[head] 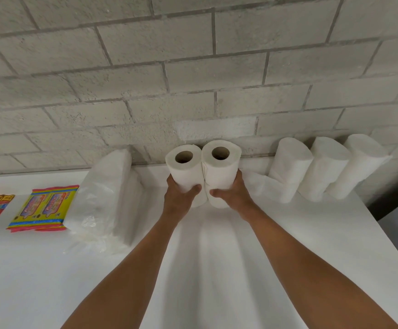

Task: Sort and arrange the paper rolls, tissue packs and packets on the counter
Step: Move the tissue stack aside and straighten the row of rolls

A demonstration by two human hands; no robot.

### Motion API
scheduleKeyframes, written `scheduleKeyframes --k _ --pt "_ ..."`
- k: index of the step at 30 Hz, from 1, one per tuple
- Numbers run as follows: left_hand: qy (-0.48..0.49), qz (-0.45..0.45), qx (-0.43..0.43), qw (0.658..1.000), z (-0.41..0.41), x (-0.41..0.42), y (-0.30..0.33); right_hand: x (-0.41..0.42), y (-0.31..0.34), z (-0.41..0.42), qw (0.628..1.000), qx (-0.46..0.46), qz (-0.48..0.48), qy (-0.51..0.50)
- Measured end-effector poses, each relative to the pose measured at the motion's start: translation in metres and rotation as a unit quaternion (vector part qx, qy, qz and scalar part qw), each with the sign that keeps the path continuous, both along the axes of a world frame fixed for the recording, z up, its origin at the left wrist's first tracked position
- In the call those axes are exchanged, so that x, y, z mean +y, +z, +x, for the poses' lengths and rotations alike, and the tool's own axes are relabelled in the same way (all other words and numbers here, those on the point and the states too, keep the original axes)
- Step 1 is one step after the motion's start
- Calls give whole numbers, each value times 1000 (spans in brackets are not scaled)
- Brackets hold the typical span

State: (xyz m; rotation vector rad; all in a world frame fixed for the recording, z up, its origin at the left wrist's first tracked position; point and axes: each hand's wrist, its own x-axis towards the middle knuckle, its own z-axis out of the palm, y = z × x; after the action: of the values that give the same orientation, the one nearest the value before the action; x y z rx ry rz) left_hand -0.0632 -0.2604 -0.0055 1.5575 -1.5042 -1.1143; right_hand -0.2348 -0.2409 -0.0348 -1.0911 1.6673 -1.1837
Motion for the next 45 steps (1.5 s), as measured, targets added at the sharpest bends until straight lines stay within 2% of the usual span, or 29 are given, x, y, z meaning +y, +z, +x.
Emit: scheduleKeyframes --k 10,20,34,45 --pt "-23 -3 2 1000 7 -1 0 -8 -8 -7 1000 12 19 18" --pt "-7 110 3 994 15 37 -20 61 3 0 993 29 110 18" --pt "-125 119 -24 985 15 131 -33 190 6 -2 990 -8 127 -53" --pt "-193 122 -20 974 -34 146 -12 233 14 -67 988 -18 111 -109"
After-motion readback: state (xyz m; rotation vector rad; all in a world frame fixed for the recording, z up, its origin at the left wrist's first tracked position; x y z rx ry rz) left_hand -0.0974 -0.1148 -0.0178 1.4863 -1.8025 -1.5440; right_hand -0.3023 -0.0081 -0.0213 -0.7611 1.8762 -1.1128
